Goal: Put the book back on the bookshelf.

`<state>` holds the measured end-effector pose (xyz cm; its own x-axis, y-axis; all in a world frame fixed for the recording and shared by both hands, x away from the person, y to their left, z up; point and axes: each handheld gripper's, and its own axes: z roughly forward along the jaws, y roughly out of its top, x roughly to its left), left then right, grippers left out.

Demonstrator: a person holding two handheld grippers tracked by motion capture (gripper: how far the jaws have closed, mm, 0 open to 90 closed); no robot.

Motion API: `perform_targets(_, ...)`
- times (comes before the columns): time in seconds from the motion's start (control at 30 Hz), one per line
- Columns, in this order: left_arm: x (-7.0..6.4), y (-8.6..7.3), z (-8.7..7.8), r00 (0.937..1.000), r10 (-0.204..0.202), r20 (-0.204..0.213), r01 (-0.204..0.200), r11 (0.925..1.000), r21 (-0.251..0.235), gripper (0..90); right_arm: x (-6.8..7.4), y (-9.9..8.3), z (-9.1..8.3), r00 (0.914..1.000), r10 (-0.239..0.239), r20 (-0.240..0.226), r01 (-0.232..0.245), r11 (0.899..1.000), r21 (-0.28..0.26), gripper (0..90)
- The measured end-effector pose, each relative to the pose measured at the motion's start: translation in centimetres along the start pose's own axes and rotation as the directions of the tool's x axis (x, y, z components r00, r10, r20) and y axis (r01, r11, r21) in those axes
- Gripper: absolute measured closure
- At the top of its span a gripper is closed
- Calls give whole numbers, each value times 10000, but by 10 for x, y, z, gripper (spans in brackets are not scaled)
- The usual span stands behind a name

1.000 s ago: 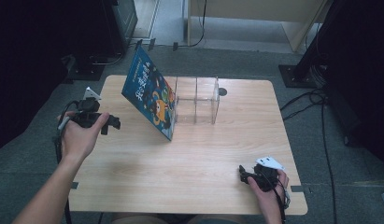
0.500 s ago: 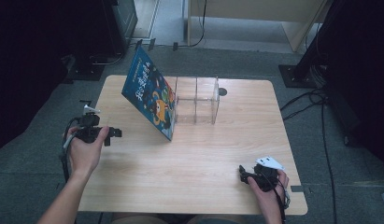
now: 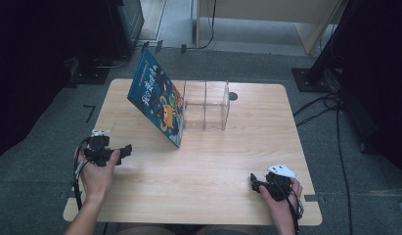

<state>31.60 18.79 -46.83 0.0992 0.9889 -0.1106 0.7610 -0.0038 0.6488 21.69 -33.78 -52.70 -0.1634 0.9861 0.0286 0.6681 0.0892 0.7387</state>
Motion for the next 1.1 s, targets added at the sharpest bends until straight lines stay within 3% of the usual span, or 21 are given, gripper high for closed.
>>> perform_targets(0.2, 6, -25, 1, 10000, 58, -40, -60, 9985, -553, 0, 0, 0, 0, 10000, 4, -2, -4, 10000, 0, 144)
perform_targets(0.3, 9, -36, 2, 9999, -134, 11, 135, 9974, -703, 0, 0, 0, 0, 10000, 0, 1, 0, 10000, 0, 144)
perform_targets(0.57, 12, -59, 5, 9998, -191, -39, 188, 9980, -597, 0, 0, 0, 0, 10000, -21, 4, 21, 10000, 1, 144)
perform_targets(0.63, 13, -61, 0, 9998, -148, 152, 159, 9972, -733, 0, 0, 0, 0, 10000, -22, 2, 22, 10000, -2, 145)
perform_targets(0.8, 13, -69, -3, 10000, -14, -50, 11, 9989, -474, 0, 0, 0, 0, 10000, -23, 4, 23, 10000, -1, 145)
perform_targets(1.1, 17, -82, -12, 9999, 150, -64, -151, 9997, -201, 0, 0, 0, 0, 10000, -4, 22, 3, 10000, 3, 146)
